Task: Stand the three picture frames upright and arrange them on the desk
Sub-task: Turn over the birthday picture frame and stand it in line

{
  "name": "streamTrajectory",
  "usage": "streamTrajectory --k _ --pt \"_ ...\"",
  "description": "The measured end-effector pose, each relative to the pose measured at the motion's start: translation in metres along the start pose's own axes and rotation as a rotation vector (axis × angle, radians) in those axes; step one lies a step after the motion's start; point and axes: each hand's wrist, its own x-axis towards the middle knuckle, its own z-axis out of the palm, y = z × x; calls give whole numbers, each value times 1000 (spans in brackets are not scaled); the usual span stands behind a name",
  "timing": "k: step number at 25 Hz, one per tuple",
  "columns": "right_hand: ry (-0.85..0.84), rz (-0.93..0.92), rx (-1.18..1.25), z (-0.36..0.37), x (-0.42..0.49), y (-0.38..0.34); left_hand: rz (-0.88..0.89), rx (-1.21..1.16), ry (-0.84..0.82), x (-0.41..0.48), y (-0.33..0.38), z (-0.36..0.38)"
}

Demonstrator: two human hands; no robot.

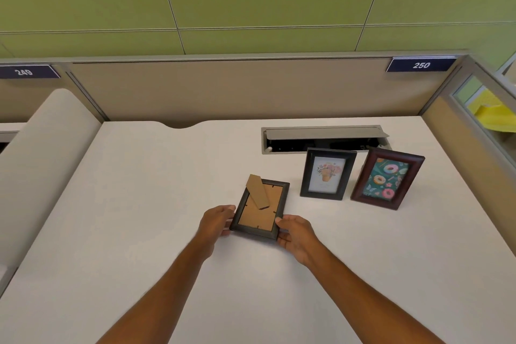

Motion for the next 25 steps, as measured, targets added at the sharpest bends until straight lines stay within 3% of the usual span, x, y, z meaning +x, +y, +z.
streamTrajectory --k 8,13,19,25 --pt "-31 -52 -34 5 -11 -25 155 8 -86 -6 1 -18" --pt "-117 -18 36 2 -24 -41 305 88 -300 -12 8 -22" --pt "-220 85 97 -3 -37 -56 528 227 -130 -11 19 -14" --pt "-215 59 44 -2 -38 -73 518 91 -126 -19 34 -2"
